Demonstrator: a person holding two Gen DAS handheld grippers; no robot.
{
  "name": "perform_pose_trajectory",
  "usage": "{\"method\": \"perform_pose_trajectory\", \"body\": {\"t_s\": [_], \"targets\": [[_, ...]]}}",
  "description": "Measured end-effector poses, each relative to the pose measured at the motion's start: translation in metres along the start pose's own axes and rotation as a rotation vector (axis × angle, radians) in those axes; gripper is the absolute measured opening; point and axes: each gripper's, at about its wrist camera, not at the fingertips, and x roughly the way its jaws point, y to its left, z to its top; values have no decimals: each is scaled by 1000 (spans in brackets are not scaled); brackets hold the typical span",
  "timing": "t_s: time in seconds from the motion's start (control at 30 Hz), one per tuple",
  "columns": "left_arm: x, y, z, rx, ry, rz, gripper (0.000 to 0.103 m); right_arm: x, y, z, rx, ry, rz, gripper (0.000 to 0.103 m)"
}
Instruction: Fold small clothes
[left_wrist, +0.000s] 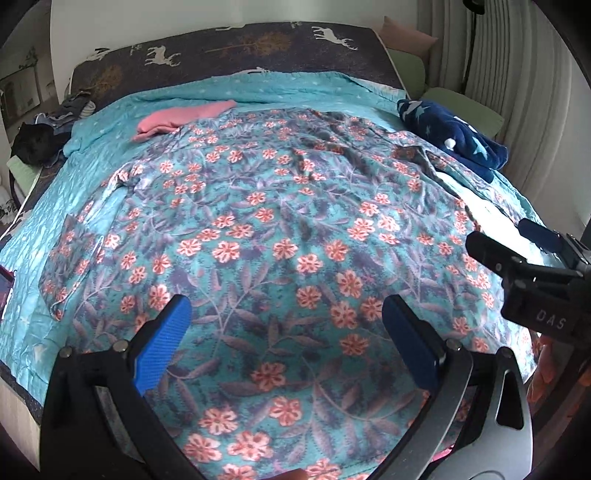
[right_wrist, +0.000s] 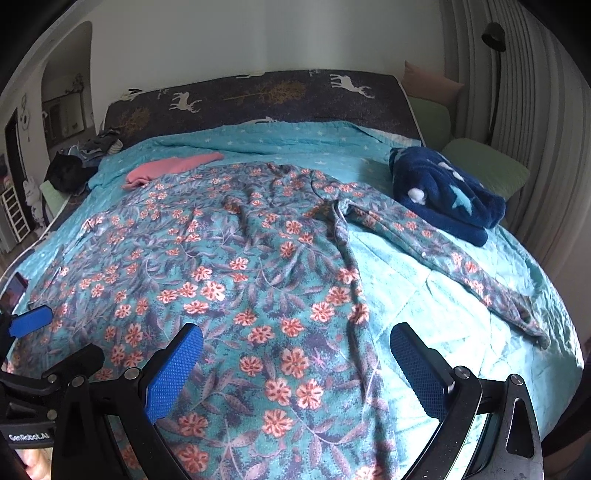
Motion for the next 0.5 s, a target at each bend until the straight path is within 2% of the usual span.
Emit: {"method": "perform_pose_trajectory", "body": {"t_s": [0.33,0.5], "targets": [[-1,12,0,-32,13,13,103,7,-5,0,61,47,56,103],[1,15,0,-48,27,-1,103,5,-5,0,54,42,46,103]]}}
